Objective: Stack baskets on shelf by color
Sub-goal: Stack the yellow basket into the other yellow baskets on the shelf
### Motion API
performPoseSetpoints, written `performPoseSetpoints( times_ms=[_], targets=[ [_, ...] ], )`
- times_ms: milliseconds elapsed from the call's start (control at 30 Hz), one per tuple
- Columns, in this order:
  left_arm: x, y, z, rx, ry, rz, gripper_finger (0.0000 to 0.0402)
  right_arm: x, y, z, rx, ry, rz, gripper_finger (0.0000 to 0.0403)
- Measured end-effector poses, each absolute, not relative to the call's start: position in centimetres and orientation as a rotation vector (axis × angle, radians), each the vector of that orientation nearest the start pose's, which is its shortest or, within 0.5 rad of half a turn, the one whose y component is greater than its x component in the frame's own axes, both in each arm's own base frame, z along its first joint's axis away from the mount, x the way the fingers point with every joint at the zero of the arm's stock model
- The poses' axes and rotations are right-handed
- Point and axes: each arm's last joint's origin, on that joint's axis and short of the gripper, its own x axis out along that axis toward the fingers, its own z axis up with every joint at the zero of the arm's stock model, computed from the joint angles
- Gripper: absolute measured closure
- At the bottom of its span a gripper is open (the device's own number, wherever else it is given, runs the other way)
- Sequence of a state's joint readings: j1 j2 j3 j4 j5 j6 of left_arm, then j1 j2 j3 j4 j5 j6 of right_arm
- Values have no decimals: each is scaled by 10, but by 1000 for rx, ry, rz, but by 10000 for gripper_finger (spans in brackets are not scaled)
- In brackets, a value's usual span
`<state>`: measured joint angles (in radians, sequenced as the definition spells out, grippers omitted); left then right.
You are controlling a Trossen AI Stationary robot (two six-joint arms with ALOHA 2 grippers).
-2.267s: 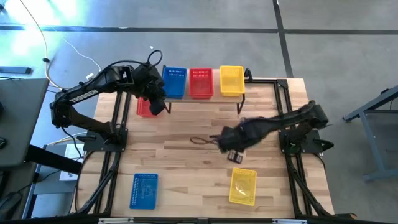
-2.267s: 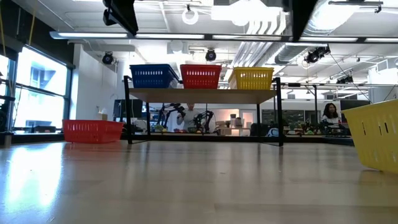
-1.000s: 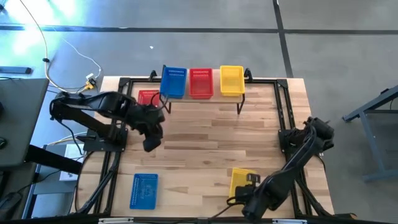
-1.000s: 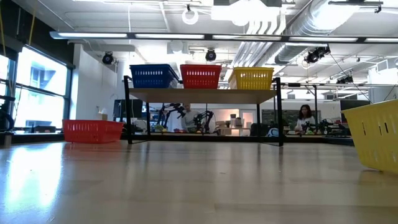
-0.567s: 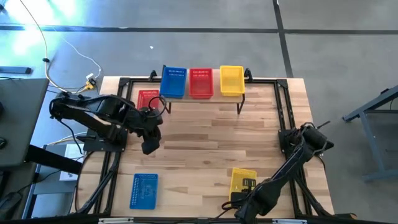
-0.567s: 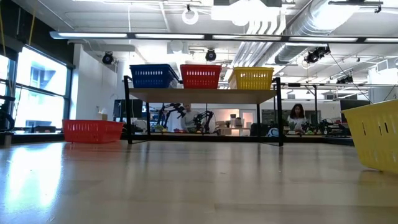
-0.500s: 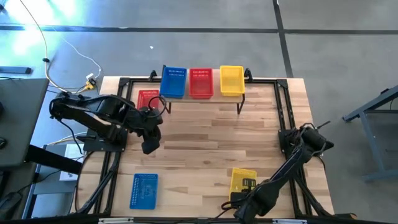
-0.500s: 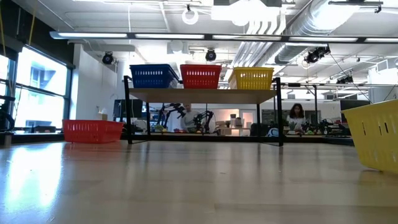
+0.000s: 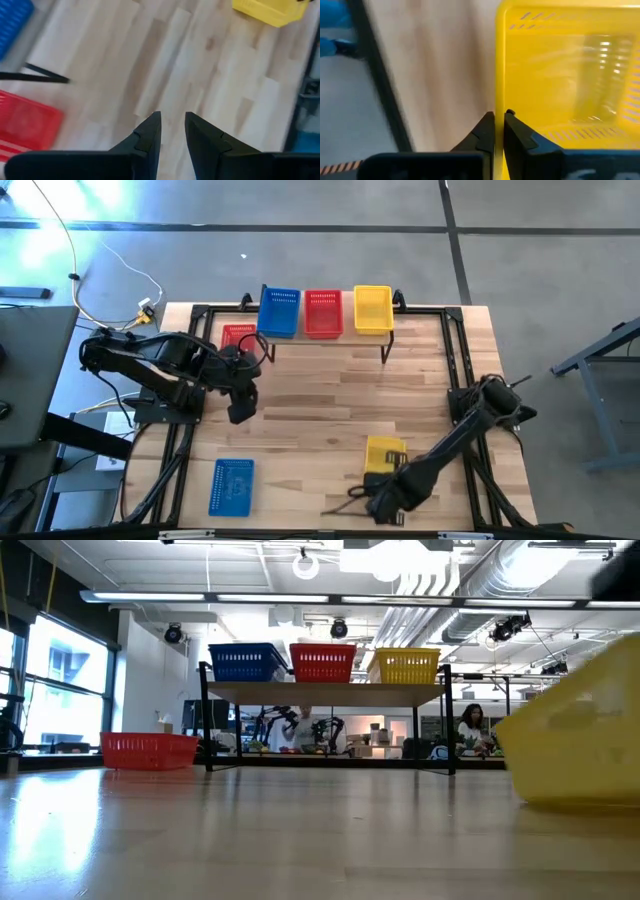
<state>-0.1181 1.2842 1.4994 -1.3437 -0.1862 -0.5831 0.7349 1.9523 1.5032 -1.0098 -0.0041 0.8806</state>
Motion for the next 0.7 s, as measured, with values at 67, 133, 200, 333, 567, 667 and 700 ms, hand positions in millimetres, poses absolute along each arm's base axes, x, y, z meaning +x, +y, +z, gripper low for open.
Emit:
performPoseSetpoints(
  times_ms=[67,133,200,333,567,667,700],
  targets=[
    [212,-18,381,-322,1042,414,324,281,239,210,177,1495,-73,397],
    [213,-15,381,-294,1036,429,324,284,227,223,197,1468,-75,399],
    [213,-12,381,-272,1037,432,324,288,213,236,223,1427,-82,398],
    [213,-6,381,-219,1040,443,324,295,181,264,268,1326,-113,400],
    [213,3,381,-131,1062,414,324,297,122,310,293,1124,-233,402],
    [213,6,381,-121,1067,410,324,296,99,333,258,1056,-284,402],
    [213,7,381,-116,1069,407,324,296,92,341,237,1036,-301,402]
  ],
)
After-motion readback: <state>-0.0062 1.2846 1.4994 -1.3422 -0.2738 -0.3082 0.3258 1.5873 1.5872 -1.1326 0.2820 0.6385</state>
